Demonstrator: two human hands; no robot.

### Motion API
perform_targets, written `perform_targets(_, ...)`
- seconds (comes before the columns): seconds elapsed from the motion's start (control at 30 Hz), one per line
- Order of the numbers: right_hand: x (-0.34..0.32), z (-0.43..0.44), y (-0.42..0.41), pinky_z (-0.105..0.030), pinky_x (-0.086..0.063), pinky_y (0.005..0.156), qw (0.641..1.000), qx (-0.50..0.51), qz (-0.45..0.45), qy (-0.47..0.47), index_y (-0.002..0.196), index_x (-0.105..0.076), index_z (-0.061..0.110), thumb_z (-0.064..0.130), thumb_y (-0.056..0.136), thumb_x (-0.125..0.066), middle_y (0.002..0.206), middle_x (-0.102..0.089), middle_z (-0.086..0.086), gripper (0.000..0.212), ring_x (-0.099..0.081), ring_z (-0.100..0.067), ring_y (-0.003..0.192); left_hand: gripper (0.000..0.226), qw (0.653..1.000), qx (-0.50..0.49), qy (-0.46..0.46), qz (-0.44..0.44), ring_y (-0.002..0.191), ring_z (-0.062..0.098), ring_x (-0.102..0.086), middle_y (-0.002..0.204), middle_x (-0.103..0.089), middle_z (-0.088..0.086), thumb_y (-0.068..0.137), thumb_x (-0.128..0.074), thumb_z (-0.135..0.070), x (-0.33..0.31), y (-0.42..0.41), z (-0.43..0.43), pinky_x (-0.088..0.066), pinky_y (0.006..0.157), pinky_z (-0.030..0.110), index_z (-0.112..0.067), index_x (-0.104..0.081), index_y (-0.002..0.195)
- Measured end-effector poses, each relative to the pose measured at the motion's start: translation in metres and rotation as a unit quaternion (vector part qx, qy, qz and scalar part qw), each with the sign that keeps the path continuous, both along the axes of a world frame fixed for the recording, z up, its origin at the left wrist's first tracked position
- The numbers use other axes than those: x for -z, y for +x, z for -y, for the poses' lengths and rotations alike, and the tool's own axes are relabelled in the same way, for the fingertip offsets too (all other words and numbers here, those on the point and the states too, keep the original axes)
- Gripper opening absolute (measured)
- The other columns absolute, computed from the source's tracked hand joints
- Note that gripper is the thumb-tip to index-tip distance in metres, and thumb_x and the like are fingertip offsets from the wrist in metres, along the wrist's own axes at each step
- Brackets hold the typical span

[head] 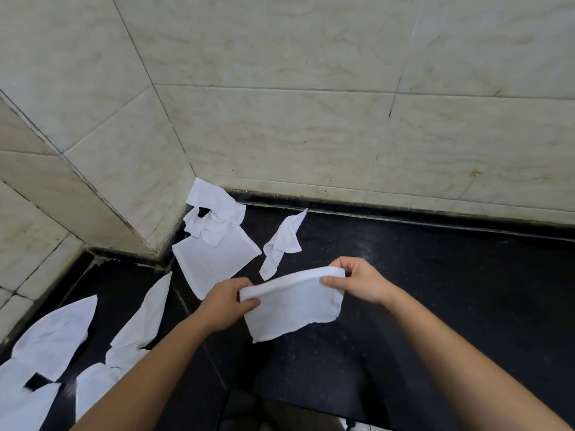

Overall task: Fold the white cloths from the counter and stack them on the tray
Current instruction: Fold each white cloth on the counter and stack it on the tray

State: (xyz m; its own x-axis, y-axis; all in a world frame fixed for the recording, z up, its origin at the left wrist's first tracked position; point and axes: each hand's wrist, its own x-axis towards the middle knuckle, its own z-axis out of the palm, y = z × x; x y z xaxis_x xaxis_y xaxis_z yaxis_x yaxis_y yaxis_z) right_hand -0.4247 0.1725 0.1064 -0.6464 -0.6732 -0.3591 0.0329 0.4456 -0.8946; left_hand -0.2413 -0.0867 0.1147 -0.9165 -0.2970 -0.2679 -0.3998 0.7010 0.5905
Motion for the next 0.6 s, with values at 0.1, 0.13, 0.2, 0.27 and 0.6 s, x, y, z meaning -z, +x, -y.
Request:
perform_targets(0.1, -0.014, 0.005, -0.008, -0.024, -0.055, 0.071, 0.995, 0.061, -0.08, -0.001, 0.09, -0.068, 0.017, 0.022, 0.085, -0.078, 0.091, -0.072, 0.002, 0.012, -0.066, -0.01, 0.082, 0.01, 0.996, -0.049, -0.014, -0.072, 0.078, 0.01, -0.057, 0.084, -0.061, -0.008, 0.086, -0.07, -0.027, -0.01, -0.021, -0.006, -0.042, 0.066, 0.024, -0.028, -0.061, 0.084)
perform_targets(0.13, -0.019, 0.008, -0.011, -0.02, -0.054, 0.066, 0.992, 0.078, -0.096, -0.021, 0.089, -0.068, 0.017, 0.022, 0.086, -0.078, 0.091, -0.071, 0.003, 0.012, -0.066, -0.009, 0.081, 0.01, 0.992, -0.065, -0.016, -0.103, 0.078, 0.009, -0.056, 0.085, -0.06, -0.008, 0.087, -0.069, -0.026, -0.015, -0.028, -0.007, -0.041, 0.066, 0.024, -0.028, -0.06, 0.085)
perform_targets(0.2, -0.029, 0.012, -0.015, -0.016, -0.049, 0.062, 0.985, 0.115, -0.111, -0.069, 0.087, -0.067, 0.02, 0.023, 0.086, -0.078, 0.087, -0.07, 0.007, 0.012, -0.062, -0.005, 0.074, 0.01, 0.981, -0.092, -0.022, -0.169, 0.08, 0.008, -0.055, 0.086, -0.059, -0.009, 0.087, -0.069, -0.024, -0.025, -0.036, -0.008, -0.041, 0.067, 0.023, -0.028, -0.06, 0.085)
perform_targets(0.27, -0.032, 0.012, -0.016, -0.017, -0.046, 0.061, 0.979, 0.135, -0.119, -0.098, 0.083, -0.067, 0.024, 0.025, 0.084, -0.079, 0.082, -0.068, 0.011, 0.013, -0.058, -0.003, 0.069, 0.01, 0.968, -0.098, -0.054, -0.224, 0.081, 0.01, -0.053, 0.087, -0.059, -0.01, 0.087, -0.068, -0.021, -0.028, -0.038, -0.009, -0.042, 0.068, 0.024, -0.026, -0.06, 0.084)
perform_targets(0.6, 0.088, -0.049, 0.044, -0.033, -0.048, 0.085, 0.91, -0.174, -0.274, 0.259, 0.102, -0.062, 0.034, 0.023, 0.089, -0.055, 0.106, -0.066, 0.009, 0.018, -0.06, -0.02, 0.104, 0.009, 0.976, 0.11, -0.188, 0.001, 0.094, 0.022, -0.061, 0.097, -0.067, -0.002, 0.081, -0.063, -0.016, 0.089, 0.041, -0.053, -0.044, 0.077, 0.034, -0.019, -0.063, 0.089)
